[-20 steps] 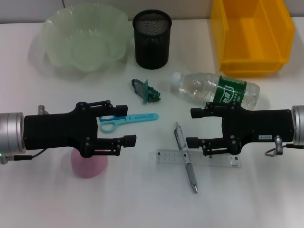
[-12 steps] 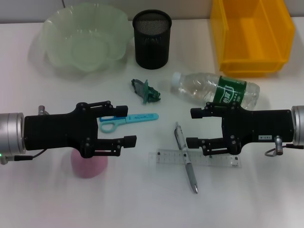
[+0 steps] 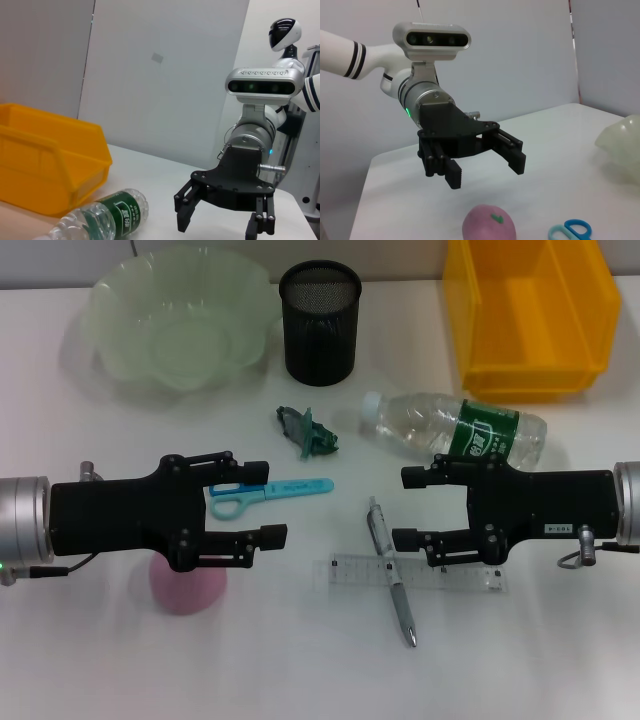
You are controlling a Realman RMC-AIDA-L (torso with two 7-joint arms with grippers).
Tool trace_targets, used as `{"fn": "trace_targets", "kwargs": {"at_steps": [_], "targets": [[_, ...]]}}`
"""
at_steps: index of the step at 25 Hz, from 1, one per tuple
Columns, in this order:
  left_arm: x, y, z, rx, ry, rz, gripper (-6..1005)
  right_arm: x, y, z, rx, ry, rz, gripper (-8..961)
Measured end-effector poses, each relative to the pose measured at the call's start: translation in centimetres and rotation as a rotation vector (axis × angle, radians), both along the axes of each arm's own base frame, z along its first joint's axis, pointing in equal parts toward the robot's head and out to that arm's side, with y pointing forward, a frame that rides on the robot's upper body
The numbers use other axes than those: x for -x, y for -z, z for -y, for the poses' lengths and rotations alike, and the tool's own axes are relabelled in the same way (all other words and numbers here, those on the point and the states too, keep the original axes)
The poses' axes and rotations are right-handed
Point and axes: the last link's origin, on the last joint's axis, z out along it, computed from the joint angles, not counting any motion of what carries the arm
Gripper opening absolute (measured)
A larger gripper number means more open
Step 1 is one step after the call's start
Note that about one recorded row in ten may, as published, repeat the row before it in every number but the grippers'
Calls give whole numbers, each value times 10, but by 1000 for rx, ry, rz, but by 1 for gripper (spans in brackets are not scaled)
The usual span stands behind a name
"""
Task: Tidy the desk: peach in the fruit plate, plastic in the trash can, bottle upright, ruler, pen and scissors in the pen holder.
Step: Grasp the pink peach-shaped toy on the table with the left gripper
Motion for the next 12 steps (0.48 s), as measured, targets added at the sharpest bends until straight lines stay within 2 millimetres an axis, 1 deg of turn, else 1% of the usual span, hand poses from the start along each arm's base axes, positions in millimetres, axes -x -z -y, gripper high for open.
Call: {"fn": "trace_targets", "kwargs": {"at_steps": [9,12], "targets": [[0,0,0,3,3,-3,801,0,-1,-1,-7,1,-1,788],[3,-1,1,11,3,-23,801,0,-1,-1,-7,-1,0,788]]}}
